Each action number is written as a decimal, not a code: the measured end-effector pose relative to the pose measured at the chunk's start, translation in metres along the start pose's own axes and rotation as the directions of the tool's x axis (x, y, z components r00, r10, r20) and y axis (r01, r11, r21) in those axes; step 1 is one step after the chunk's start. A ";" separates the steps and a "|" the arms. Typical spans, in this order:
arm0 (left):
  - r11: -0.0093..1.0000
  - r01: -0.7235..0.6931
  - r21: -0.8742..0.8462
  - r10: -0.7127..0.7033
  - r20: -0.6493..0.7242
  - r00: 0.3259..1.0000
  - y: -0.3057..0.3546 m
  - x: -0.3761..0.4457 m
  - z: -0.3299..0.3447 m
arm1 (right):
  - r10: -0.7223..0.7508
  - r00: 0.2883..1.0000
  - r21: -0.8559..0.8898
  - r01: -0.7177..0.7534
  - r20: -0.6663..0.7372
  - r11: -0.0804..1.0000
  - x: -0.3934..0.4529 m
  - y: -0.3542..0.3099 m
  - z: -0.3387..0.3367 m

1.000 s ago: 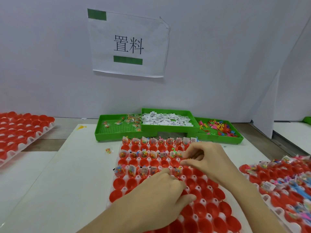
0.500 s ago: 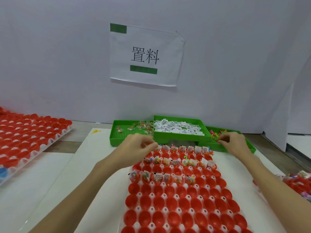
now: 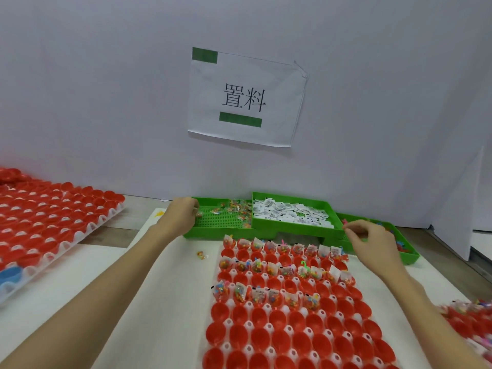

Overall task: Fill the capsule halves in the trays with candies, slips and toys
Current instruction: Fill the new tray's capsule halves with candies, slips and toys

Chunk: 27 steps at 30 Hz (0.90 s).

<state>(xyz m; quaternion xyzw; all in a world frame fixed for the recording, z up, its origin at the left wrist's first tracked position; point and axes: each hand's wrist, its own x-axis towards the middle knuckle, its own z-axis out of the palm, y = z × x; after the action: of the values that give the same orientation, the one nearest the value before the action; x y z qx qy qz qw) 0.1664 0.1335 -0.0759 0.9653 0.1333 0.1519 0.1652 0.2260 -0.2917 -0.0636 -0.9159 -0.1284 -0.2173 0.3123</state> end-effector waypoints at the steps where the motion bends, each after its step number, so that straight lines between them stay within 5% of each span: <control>1: 0.999 -0.008 0.039 0.007 0.033 0.999 -0.001 0.004 0.002 | 0.009 1.000 0.030 -0.009 -0.018 1.000 -0.007 -0.001 0.001; 7: 0.985 -0.050 0.165 0.029 0.128 0.991 0.002 0.015 0.012 | 0.024 1.000 0.162 -0.027 0.015 0.986 -0.028 -0.003 0.004; 15: 0.994 -0.094 0.056 0.098 -0.071 0.993 0.009 -0.004 0.005 | 0.009 0.999 0.246 -0.018 0.038 0.969 -0.040 -0.009 0.005; 19: 0.936 -0.181 -0.302 0.062 -0.366 0.929 0.029 -0.048 0.000 | 0.011 0.999 0.279 -0.023 0.043 0.960 -0.043 -0.011 0.001; 23: 0.691 -0.173 -0.702 -0.059 -0.293 0.954 0.049 -0.112 0.002 | -0.023 0.999 0.283 0.008 0.049 0.959 -0.039 -0.025 -0.001; 27: 0.587 -0.202 -0.784 -0.074 -0.301 0.951 0.056 -0.163 0.007 | -0.107 0.984 0.217 0.074 0.144 0.973 -0.021 -0.052 0.010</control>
<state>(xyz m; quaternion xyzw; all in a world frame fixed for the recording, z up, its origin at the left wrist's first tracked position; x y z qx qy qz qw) 0.0305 0.0304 -0.1030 0.7543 0.0381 0.3468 0.5561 0.1912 -0.2475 -0.0541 -0.8849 -0.2161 -0.1448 0.3863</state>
